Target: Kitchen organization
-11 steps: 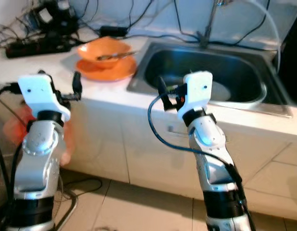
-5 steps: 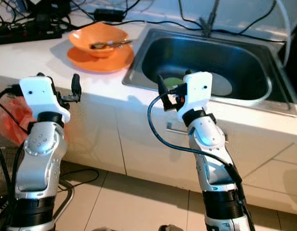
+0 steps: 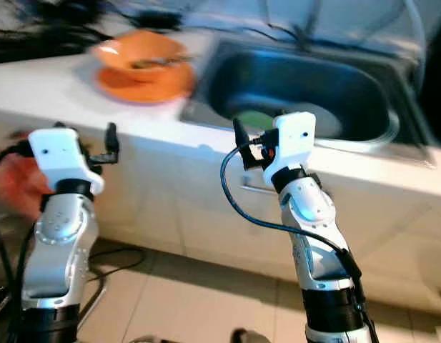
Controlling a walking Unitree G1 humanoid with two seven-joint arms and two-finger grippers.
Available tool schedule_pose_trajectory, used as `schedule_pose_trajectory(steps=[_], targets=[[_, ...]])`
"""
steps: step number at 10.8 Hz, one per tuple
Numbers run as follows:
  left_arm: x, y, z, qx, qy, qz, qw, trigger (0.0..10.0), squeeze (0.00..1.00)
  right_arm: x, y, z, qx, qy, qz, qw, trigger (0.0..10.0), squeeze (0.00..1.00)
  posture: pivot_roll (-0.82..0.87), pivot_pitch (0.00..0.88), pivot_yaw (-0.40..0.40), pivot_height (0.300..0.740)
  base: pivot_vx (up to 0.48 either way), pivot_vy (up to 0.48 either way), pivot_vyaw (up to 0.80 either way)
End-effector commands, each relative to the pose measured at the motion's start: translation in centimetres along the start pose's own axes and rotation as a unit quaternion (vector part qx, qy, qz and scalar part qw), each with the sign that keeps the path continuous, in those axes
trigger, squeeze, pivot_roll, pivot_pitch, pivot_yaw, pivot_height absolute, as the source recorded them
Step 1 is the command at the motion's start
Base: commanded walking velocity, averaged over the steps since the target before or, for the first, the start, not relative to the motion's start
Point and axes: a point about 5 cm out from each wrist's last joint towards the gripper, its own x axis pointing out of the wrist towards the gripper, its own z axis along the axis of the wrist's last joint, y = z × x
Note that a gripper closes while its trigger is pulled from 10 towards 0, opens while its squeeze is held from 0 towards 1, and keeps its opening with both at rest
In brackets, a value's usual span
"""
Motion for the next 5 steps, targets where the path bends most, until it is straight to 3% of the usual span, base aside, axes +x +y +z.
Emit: schedule_pose_trajectory(steps=[1, 2, 3, 5], targets=[[0.15, -0.01, 0.60, -0.004, -0.006, 0.002, 1.000, 10.0, 0.00, -0.19, -0.17, 0.23, 0.004, -0.001, -0.002, 1.000, 10.0, 0.05, 0.06, 0.148, -0.034, 0.740, 0.000, 0.000, -0.80], [0.17, 0.21, 0.69, -0.004, -0.007, 0.003, 1.000, 10.0, 0.00, -0.24, -0.14, 0.23, 0.006, 0.000, -0.002, 1.000, 10.0, 0.05, 0.06, 0.150, -0.032, 0.740, 0.000, 0.000, -0.80], [0.15, 0.28, 0.76, -0.003, -0.007, 0.004, 1.000, 10.0, 0.00, -0.25, -0.13, 0.25, 0.006, -0.001, -0.002, 1.000, 10.0, 0.05, 0.06, 0.150, -0.030, 0.740, 0.000, 0.000, 0.00], [0.32, 0.16, 0.94, -0.001, -0.008, 0.002, 1.000, 10.0, 0.00, -0.18, -0.12, 0.24, 0.005, -0.002, -0.003, 1.000, 10.0, 0.05, 0.06, 0.141, -0.027, 0.740, 0.000, 0.424, 0.00]])
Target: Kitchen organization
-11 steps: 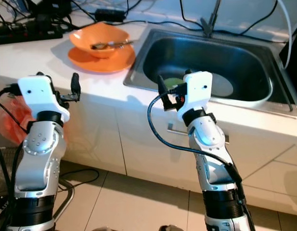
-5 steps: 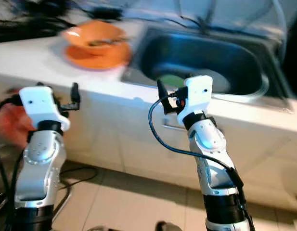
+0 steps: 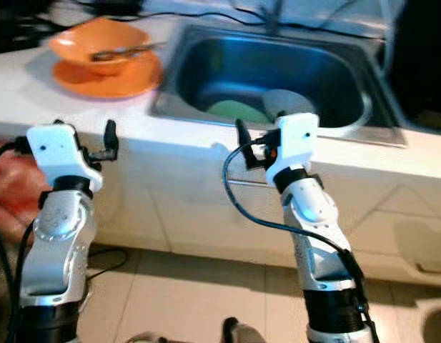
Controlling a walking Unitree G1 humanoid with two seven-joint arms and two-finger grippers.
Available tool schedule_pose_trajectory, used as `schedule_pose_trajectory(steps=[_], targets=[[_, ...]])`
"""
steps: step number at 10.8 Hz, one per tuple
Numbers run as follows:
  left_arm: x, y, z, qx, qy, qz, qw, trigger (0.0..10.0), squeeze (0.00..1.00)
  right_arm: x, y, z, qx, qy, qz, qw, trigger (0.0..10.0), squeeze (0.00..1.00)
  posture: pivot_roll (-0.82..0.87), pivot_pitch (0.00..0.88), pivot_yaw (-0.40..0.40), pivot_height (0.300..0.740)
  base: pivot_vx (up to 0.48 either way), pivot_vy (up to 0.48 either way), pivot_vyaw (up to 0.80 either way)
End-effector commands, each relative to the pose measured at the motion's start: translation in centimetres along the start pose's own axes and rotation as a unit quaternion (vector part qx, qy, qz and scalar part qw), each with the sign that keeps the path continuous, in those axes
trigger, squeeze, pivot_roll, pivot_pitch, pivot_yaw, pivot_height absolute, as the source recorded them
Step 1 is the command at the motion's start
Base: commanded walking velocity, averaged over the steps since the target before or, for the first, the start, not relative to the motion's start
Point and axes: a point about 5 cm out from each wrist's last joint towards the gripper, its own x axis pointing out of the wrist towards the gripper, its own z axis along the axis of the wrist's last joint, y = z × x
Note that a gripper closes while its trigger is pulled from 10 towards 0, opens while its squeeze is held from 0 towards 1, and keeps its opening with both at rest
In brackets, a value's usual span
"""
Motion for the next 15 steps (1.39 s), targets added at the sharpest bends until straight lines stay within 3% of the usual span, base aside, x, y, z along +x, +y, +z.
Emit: schedule_pose_trajectory(steps=[1, 3, 6, 15], targets=[[-0.02, 0.43, 0.06, 0.005, 0.003, 0.008, 1.000, 10.0, 0.00, -0.05, 0.20, 0.29, 0.004, -0.006, 0.004, 1.000, 10.0, 0.06, 0.06, 0.140, -0.026, 0.740, 0.000, 0.480, 0.00], [0.03, 0.40, 0.01, 0.006, 0.004, 0.008, 1.000, 10.0, 0.00, -0.02, 0.13, 0.38, 0.002, -0.008, 0.002, 1.000, 10.0, 0.06, 0.06, 0.137, -0.023, 0.740, 0.000, 0.388, 0.00], [0.05, -0.08, 0.45, 0.007, -0.005, -0.020, 1.000, 10.0, 0.00, -0.08, 0.13, 0.35, 0.003, -0.009, -0.001, 1.000, 10.0, 0.05, 0.06, 0.137, -0.019, 0.740, 0.000, 0.000, 0.00], [0.12, -0.06, 0.47, 0.008, -0.002, -0.022, 1.000, 10.0, 0.00, -0.15, -0.04, 0.51, -0.001, -0.013, -0.007, 1.000, 10.0, 0.06, 0.06, 0.142, -0.016, 0.740, 0.388, 0.000, 0.00]])
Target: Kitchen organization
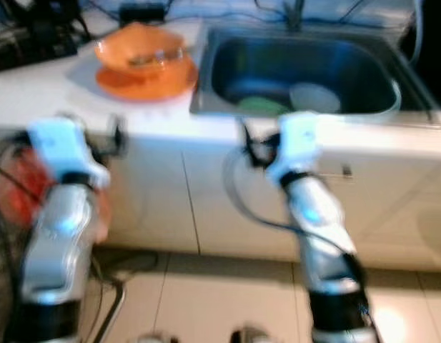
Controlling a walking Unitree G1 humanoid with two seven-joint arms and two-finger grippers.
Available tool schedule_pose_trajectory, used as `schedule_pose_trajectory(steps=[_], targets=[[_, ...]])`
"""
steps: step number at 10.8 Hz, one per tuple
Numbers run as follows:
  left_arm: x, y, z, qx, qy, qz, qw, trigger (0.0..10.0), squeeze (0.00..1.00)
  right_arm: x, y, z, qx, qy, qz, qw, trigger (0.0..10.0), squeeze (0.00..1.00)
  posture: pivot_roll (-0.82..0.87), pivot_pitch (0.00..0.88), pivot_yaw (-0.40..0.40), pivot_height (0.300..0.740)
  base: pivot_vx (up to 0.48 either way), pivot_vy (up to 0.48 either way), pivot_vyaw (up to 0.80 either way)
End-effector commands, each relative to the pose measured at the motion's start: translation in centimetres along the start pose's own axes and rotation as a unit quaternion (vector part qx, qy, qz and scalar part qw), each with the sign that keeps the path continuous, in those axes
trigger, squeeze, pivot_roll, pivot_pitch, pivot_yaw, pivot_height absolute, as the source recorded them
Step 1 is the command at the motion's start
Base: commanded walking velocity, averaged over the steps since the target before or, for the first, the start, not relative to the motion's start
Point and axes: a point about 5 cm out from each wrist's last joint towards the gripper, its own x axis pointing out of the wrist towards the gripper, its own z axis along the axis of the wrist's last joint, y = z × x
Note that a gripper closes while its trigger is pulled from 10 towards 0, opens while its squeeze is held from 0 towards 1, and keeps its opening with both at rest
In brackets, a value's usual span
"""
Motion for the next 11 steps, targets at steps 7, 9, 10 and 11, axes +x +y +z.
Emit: schedule_pose_trajectory(steps=[7, 9, 10, 11], targets=[[0.1, 0.7, 0.0, 0.011, 0.000, 0.015, 1.000, 10.0, 0.00, 0.6, 0.4, 0.5, -0.004, -0.003, -0.016, 1.000, 10.0, 0.00, 0.06, 0.140, -0.017, 0.740, 0.236, 0.000, 0.00], [0.1, 0.7, 0.0, 0.016, 0.000, 0.018, 1.000, 10.0, 0.00, 0.9, 0.0, 0.3, -0.005, 0.007, -0.037, 0.999, 10.0, 0.00, 0.06, 0.138, -0.019, 0.740, 0.000, 0.000, 0.00], [0.1, 0.6, 0.0, 0.015, -0.003, 0.019, 1.000, 10.0, 0.00, 1.0, -0.2, 0.2, -0.002, 0.007, -0.042, 0.999, 10.0, 0.00, 0.06, 0.135, -0.019, 0.740, 0.000, 0.000, 0.00], [0.1, 0.4, 0.2, 0.020, -0.012, 0.014, 1.000, 10.0, 0.00, 1.1, -0.4, 0.3, 0.001, 0.005, -0.051, 0.999, 10.0, 0.00, 0.06, 0.132, -0.020, 0.740, 0.000, 0.000, 0.00]])
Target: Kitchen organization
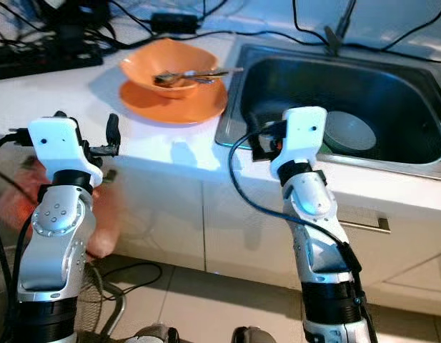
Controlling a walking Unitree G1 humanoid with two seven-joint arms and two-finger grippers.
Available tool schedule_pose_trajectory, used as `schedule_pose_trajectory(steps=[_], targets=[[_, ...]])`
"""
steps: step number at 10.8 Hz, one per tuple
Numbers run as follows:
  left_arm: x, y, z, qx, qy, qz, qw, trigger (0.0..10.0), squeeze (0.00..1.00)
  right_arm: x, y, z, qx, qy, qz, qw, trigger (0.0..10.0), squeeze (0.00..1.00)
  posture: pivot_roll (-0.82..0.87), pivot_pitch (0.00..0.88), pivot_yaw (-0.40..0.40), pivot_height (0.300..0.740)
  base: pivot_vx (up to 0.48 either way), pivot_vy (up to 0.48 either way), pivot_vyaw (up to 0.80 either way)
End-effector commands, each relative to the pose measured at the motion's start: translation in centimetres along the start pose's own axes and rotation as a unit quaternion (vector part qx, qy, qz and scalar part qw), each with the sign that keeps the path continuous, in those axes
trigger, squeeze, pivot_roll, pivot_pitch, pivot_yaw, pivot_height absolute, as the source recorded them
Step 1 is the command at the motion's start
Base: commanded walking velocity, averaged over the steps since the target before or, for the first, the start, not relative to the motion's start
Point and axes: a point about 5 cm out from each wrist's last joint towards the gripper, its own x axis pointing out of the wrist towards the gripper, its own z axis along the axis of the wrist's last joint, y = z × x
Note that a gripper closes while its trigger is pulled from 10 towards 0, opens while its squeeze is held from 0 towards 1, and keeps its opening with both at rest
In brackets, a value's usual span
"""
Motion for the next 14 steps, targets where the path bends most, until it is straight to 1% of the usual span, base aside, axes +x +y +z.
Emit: schedule_pose_trajectory(steps=[1, 3, 6, 10, 14], targets=[[-0.1, -0.5, 0.1, 0.017, -0.014, -0.011, 1.000, 10.0, 0.00, 0.3, -0.6, 0.0, -0.003, 0.006, -0.021, 1.000, 10.0, 0.00, 0.06, 0.128, -0.018, 0.740, 0.000, 0.000, 0.00], [-0.6, -1.2, -0.4, 0.004, -0.006, -0.026, 1.000, 10.0, 0.00, 0.3, -1.3, -0.1, 0.004, 0.010, -0.046, 0.999, 10.0, 0.00, 0.05, 0.132, -0.012, 0.740, 0.000, 0.000, 0.00], [-0.3, -1.2, -0.5, 0.008, -0.006, -0.026, 1.000, 10.0, 0.00, 0.2, -1.4, -0.3, 0.011, 0.012, -0.054, 0.998, 10.0, 0.00, 0.06, 0.133, -0.012, 0.740, 0.000, 0.000, 0.00], [-0.4, -1.3, -0.7, 0.009, -0.003, -0.026, 1.000, 10.0, 0.00, 0.3, -1.8, -0.3, 0.013, 0.012, -0.062, 0.998, 10.0, 0.00, 0.06, 0.130, -0.013, 0.740, 0.000, 0.000, 0.00], [-0.4, -1.3, -0.7, 0.009, -0.003, -0.026, 1.000, 10.0, 0.00, 0.3, -1.8, -0.3, 0.013, 0.012, -0.062, 0.998, 10.0, 0.00, 0.06, 0.130, -0.013, 0.740, 0.000, 0.000, 0.00]])
